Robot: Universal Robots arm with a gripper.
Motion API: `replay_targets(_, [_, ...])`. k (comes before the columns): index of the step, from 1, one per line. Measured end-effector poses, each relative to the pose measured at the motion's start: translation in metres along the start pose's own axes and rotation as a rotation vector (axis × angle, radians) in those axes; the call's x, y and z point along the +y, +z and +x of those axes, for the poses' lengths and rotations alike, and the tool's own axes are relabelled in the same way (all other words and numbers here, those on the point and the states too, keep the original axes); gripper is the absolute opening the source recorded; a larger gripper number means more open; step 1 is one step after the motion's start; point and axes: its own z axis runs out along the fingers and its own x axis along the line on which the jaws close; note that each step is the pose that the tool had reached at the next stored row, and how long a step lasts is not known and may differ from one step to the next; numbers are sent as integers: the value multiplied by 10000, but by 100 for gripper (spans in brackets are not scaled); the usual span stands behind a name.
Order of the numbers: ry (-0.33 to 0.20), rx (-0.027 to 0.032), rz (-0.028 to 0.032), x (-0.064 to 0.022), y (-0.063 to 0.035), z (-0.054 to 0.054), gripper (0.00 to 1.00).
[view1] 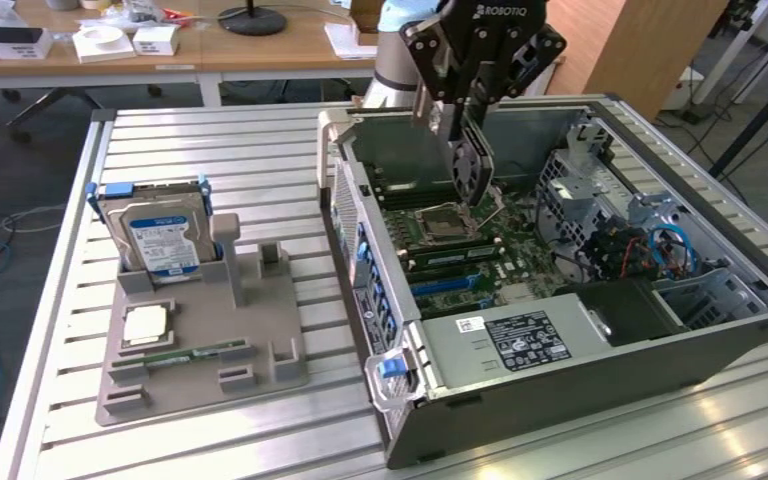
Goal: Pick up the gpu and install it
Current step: 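Pick up the gpu and move the gpu toward the slot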
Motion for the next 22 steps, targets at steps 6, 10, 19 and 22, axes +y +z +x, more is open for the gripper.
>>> replay_targets(6, [-1,0,0,4,5,-134,26])
replay_targets(10, [0,0,0,7,8,-218,26])
replay_targets(19, [0,1,0,12,16,-406,26])
replay_targets(22, [-1,0,0,14,19,-469,26])
